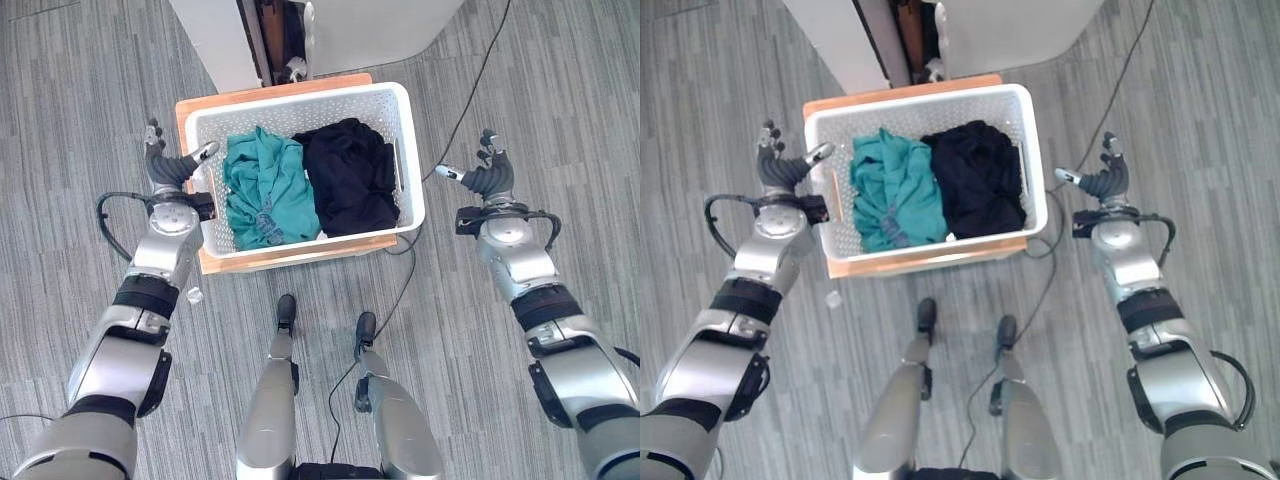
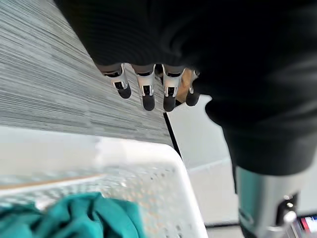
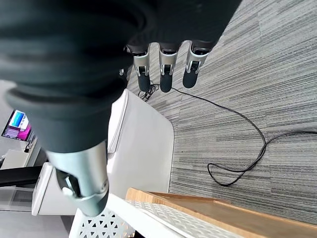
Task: Grab the laundry basket,head to the washer,open it,put in the laundry and shut it.
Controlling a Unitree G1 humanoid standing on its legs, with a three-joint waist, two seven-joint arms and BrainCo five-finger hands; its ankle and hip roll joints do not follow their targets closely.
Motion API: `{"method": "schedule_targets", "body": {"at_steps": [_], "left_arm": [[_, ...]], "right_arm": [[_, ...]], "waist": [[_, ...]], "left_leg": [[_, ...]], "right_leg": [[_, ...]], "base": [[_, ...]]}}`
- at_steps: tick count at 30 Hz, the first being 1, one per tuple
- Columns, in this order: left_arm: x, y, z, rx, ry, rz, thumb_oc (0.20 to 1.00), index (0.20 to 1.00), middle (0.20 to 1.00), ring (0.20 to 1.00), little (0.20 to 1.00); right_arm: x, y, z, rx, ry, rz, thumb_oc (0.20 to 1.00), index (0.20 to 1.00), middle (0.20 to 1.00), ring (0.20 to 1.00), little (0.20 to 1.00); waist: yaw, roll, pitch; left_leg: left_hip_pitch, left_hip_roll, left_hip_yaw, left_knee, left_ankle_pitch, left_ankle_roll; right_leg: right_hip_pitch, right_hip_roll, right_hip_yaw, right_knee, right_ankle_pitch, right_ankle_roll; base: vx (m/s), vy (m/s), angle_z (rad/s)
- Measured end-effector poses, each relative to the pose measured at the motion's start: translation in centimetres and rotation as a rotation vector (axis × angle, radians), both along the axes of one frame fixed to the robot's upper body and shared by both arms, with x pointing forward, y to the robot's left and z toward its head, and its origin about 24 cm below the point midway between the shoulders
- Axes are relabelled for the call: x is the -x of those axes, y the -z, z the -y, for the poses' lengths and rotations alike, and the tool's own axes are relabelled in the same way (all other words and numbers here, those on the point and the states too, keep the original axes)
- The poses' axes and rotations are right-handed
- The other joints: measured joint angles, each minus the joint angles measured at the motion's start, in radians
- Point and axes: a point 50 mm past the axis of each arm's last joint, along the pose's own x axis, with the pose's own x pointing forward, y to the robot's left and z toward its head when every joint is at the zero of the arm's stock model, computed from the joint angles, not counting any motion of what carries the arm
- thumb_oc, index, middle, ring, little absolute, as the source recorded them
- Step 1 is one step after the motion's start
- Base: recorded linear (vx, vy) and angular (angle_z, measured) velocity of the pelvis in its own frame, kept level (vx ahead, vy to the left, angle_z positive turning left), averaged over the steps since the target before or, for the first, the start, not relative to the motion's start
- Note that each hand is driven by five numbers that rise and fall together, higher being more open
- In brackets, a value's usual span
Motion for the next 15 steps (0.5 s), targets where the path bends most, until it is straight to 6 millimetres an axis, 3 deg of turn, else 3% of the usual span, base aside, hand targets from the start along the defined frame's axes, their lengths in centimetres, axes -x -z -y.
{"method": "schedule_targets", "body": {"at_steps": [10,15], "left_arm": [[0.5,1.1,-0.2,-0.155,-0.053,-0.042,1.000,1.000,1.000,1.000,1.000],[0.0,1.8,-0.2,-0.235,-0.059,-0.118,1.000,1.000,1.000,1.000,1.000]], "right_arm": [[-0.1,-0.6,-0.3,-0.003,-0.010,0.025,1.000,1.000,1.000,1.000,1.000],[-0.5,-1.9,-0.6,-0.002,-0.016,0.055,1.000,1.000,1.000,1.000,1.000]], "waist": [[0.010,-0.008,0.003],[0.008,-0.011,0.004]], "left_leg": [[-0.015,0.001,-0.001,-0.002,0.000,0.000],[-0.016,0.001,0.000,-0.003,0.000,0.000]], "right_leg": [[-0.014,0.000,-0.001,0.000,0.000,0.000],[-0.016,0.001,-0.002,0.000,0.000,0.000]], "base": [[0.00,0.000,0.00],[0.00,0.000,0.00]]}}
